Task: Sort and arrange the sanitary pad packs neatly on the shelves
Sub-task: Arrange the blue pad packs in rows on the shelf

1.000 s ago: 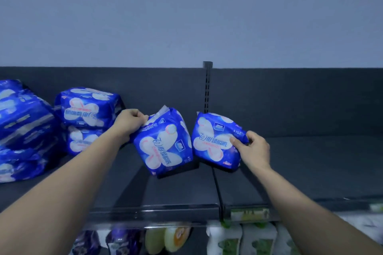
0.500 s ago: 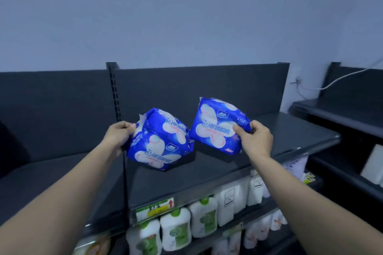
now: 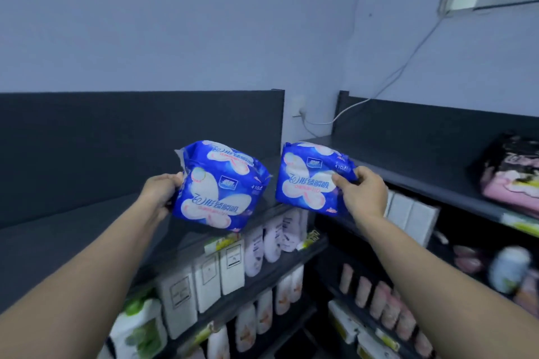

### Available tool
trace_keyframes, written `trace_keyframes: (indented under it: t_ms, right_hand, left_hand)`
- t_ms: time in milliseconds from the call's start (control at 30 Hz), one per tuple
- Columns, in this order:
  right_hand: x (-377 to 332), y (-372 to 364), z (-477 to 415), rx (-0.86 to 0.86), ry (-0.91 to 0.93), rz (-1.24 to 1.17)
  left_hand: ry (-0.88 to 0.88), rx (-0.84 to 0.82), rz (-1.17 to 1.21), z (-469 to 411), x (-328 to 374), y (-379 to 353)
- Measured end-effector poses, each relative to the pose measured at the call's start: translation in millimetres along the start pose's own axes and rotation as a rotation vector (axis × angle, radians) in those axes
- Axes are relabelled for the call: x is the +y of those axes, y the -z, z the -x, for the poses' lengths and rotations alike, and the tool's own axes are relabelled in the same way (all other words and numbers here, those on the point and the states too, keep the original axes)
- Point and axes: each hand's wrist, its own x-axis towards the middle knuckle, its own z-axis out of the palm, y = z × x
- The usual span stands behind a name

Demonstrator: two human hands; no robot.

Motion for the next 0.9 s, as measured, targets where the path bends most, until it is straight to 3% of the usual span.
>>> trace_keyframes:
  t_ms: [367,900]
  right_hand:
    - [70.7,82.6,-85.4,0.132,-0.104,0.079]
    - [154.1,106.7,-255.9,0.372,-0.140,0.215]
  left_hand:
    - [0.077,-0.220,0.084,-21.4,-30.9,-181.0]
    - [0.079,-0.444,0.013,-144.5,-65.4,-448.6]
